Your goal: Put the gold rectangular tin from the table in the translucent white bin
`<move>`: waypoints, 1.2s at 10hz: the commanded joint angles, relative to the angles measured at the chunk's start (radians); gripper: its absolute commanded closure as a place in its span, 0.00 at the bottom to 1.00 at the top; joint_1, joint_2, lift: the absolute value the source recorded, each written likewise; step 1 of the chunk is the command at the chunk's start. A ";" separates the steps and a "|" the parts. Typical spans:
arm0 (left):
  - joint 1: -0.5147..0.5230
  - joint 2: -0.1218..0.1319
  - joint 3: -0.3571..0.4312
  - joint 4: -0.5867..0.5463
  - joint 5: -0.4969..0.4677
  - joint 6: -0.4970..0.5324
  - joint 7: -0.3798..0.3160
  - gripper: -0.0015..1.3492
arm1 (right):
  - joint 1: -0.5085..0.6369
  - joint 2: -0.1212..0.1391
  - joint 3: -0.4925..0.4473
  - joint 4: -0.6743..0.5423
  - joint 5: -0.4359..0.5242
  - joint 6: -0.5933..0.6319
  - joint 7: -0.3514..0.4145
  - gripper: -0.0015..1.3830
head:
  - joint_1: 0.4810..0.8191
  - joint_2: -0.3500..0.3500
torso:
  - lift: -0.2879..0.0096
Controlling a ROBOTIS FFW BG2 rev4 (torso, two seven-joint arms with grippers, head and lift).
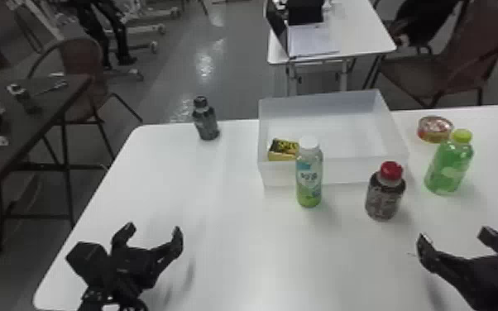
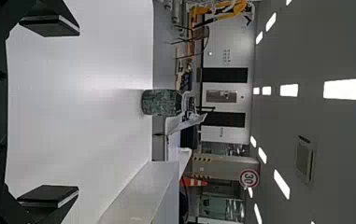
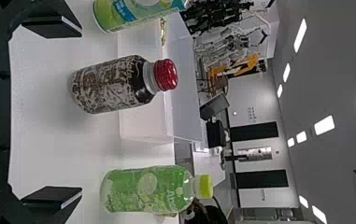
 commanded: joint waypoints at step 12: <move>-0.007 -0.004 -0.084 0.052 0.099 -0.065 0.061 0.08 | -0.006 0.024 0.001 0.010 0.003 -0.003 0.000 0.07 | 0.63 0.78 | 0.53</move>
